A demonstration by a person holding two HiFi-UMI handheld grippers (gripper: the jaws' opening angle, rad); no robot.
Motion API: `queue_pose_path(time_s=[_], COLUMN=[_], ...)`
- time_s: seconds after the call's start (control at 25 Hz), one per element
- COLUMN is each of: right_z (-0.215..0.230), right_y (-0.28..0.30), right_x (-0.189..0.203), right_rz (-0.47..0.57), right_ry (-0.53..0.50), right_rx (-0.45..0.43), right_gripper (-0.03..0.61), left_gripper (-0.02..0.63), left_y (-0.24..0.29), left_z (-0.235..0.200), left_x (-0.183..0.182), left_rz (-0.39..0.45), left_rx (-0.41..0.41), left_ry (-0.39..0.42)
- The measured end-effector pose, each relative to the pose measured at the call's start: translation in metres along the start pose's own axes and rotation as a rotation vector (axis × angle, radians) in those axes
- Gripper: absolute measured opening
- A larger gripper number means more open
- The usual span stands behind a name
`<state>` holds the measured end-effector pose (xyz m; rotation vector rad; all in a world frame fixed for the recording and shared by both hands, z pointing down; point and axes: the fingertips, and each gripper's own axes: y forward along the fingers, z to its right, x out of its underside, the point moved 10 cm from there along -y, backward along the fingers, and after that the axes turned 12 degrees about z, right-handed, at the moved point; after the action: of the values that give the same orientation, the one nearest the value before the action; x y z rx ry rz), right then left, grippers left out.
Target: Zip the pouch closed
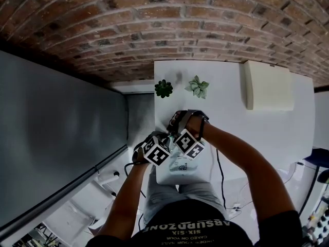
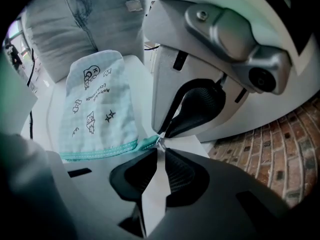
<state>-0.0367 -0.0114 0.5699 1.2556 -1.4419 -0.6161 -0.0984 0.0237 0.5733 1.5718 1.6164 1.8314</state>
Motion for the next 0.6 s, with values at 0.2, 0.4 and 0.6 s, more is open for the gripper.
queue_pose_path(time_s=[0.2, 0.4, 0.6], right_z=[0.0025, 0.003, -0.0008], right_y=[0.0001, 0.0015, 0.0006], right_x=[-0.0001, 0.0011, 0.0033], right_rz=[0.022, 0.027, 0.036], right_ry=[0.011, 0.045, 0.105], right_rx=[-0.007, -0.024, 0.01], right_gripper=[0.043, 0.031, 0.005], left_gripper=[0.035, 0.034, 0.031], left_y=[0.0016, 0.0003, 0.003], left_z=[-0.0023, 0.0004, -0.0025], left_x=[-0.0005, -0.0035, 0.0018], left_rz=[-0.01, -0.008, -0.007], left_rx=[0.005, 0.027, -0.002], left_ry=[0.012, 0.01, 0.021])
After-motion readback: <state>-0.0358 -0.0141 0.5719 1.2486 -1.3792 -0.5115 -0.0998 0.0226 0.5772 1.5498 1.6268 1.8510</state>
